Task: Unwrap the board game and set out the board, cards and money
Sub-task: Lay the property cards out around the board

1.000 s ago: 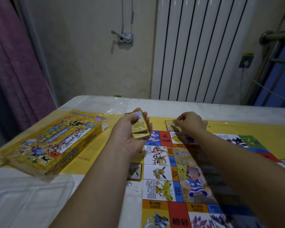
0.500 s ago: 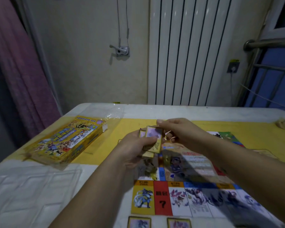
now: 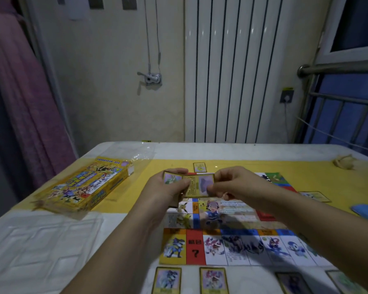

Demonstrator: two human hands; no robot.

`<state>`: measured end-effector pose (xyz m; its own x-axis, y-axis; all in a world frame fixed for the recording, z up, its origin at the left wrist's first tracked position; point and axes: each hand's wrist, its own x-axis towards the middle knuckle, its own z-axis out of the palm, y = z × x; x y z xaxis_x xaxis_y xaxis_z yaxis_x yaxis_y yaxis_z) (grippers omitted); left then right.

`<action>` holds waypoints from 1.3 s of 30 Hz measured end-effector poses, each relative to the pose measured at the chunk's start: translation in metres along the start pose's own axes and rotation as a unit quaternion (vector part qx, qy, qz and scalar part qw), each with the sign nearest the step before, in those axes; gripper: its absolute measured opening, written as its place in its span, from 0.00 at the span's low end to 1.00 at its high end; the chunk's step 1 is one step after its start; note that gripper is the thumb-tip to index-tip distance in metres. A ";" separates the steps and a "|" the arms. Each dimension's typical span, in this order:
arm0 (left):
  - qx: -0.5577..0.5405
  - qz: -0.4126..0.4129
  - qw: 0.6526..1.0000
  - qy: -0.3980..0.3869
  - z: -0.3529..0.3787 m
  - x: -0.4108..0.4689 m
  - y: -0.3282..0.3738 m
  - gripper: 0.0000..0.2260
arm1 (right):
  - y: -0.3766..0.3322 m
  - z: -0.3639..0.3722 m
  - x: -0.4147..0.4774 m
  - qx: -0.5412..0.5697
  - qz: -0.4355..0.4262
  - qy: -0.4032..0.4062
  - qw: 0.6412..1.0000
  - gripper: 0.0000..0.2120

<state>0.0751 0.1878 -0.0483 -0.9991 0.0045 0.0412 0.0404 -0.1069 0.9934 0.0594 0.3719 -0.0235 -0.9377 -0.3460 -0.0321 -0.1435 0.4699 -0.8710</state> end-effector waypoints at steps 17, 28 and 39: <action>-0.341 -0.120 0.931 0.059 0.007 0.074 0.004 0.11 | 0.049 -0.060 0.125 -0.022 0.048 0.253 0.966 0.03; -0.410 -0.126 0.898 0.096 -0.024 0.090 -0.014 0.16 | 0.093 -0.032 0.202 -0.117 0.122 0.278 0.946 0.07; -0.410 -0.136 0.897 0.091 -0.024 0.094 -0.019 0.16 | 0.105 -0.032 0.222 -0.246 0.116 0.238 0.932 0.09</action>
<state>-0.0201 0.1660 -0.0656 -0.9593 -0.0129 -0.2820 -0.1503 -0.8223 0.5488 -0.1740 0.3705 -0.1067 -0.9789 0.1556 0.1324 0.0620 0.8439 -0.5329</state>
